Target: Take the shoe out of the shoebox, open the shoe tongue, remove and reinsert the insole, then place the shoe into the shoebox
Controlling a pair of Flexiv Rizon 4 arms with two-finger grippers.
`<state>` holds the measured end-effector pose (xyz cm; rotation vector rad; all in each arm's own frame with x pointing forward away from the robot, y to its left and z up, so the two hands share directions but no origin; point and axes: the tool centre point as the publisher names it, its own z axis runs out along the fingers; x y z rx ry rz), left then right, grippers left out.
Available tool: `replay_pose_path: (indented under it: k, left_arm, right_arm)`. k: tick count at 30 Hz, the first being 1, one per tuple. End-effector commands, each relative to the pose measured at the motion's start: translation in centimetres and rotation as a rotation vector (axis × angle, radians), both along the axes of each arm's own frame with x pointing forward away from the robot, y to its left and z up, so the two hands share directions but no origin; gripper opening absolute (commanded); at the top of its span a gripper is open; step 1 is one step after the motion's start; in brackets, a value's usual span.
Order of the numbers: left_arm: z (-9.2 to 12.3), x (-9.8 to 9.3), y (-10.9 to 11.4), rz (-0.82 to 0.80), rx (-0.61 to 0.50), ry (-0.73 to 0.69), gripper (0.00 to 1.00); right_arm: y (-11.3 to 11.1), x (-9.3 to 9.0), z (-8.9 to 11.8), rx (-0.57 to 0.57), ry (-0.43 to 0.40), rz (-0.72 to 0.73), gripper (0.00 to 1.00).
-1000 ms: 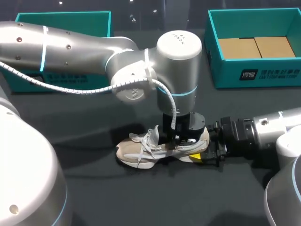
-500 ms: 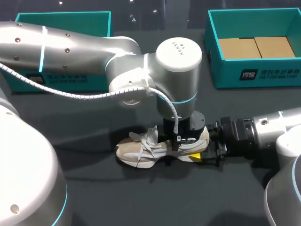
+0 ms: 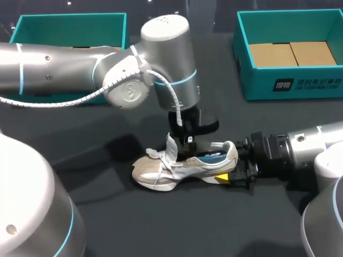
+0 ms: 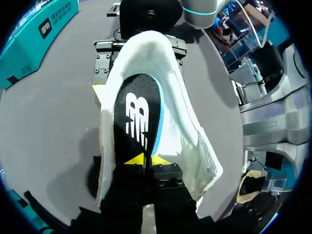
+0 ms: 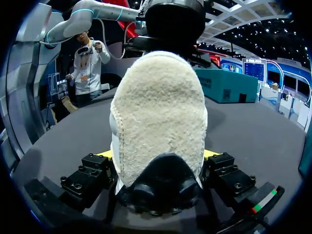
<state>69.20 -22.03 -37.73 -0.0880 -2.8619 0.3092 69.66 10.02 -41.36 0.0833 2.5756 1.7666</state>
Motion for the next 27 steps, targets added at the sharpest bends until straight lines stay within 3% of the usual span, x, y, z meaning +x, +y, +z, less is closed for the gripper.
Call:
replay_pose_path:
  k: [1,12,27]
  left_arm:
    - [1.0,0.0,2.0,0.002,-0.096,0.026,0.00]
    - [2.8,-0.3,1.6,0.002,-0.191,0.092,0.00]
    - [4.9,-0.3,-2.8,0.031,-0.246,0.055,0.00]
  right_arm:
    - [0.1,-0.1,-0.1,-0.002,-0.001,-0.002,0.00]
    - [0.1,-0.1,-0.1,-0.002,-0.001,-0.002,0.00]
    - [0.1,-0.1,-0.1,-0.002,-0.001,-0.002,0.00]
